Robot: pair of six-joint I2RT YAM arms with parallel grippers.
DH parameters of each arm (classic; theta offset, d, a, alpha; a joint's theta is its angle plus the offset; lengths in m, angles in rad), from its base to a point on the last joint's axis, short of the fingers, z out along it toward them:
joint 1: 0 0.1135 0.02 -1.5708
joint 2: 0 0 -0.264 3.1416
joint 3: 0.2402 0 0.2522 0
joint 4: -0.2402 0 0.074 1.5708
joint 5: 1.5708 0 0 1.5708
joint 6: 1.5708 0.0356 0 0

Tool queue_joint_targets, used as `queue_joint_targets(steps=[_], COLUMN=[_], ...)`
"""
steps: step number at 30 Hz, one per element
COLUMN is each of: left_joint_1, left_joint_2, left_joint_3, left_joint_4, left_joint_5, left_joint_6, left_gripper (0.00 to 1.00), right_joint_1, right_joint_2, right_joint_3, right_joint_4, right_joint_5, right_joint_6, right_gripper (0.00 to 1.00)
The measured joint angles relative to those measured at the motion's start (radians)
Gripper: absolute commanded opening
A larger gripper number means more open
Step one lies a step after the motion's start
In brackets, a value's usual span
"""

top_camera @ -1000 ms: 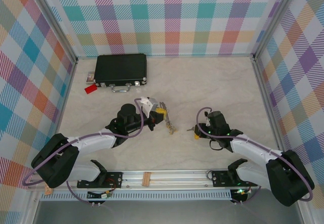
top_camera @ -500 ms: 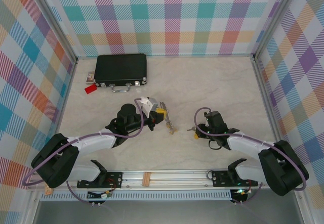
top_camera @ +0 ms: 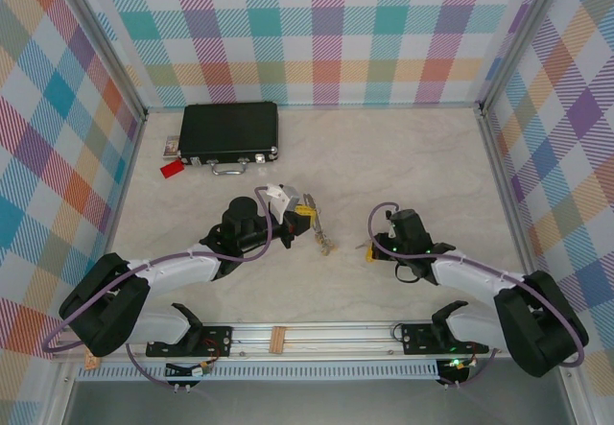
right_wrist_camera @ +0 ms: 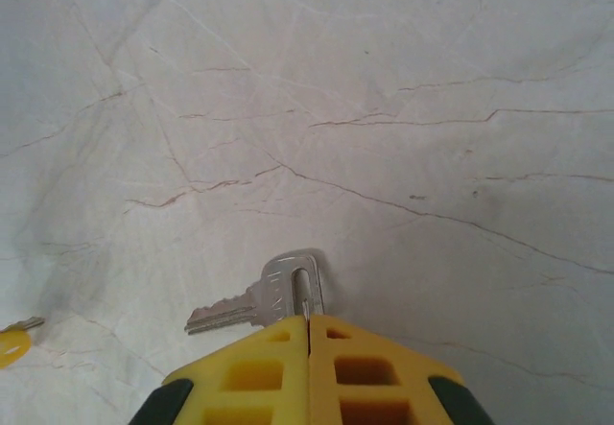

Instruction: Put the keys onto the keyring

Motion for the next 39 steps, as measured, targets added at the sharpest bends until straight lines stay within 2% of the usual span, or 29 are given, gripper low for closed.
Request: queue_joint_targets(steps=[13, 22, 33, 39], left_joint_1=[0.0, 0.0, 0.0, 0.0], left_joint_2=[0.0, 0.0, 0.0, 0.0], left_joint_3=[0.0, 0.0, 0.0, 0.0], left_joint_4=[0.0, 0.0, 0.0, 0.0], left_joint_5=[0.008, 0.019, 0.019, 0.026], left_joint_6=[-0.003, -0.004, -0.004, -0.004], left_gripper=[0.0, 0.0, 0.0, 0.0], right_joint_1=[0.0, 0.0, 0.0, 0.0], right_joint_2=[-0.12, 0.022, 0.094, 0.147], right_joint_3=[0.066, 0.068, 0.094, 0.135], right_joint_4=[-0.101, -0.105, -0.114, -0.117], right_joint_5=[0.0, -0.003, -0.016, -0.023], right_joint_6=[-0.061, -0.048, -0.037, -0.035], right_gripper=[0.0, 0.0, 0.0, 0.11])
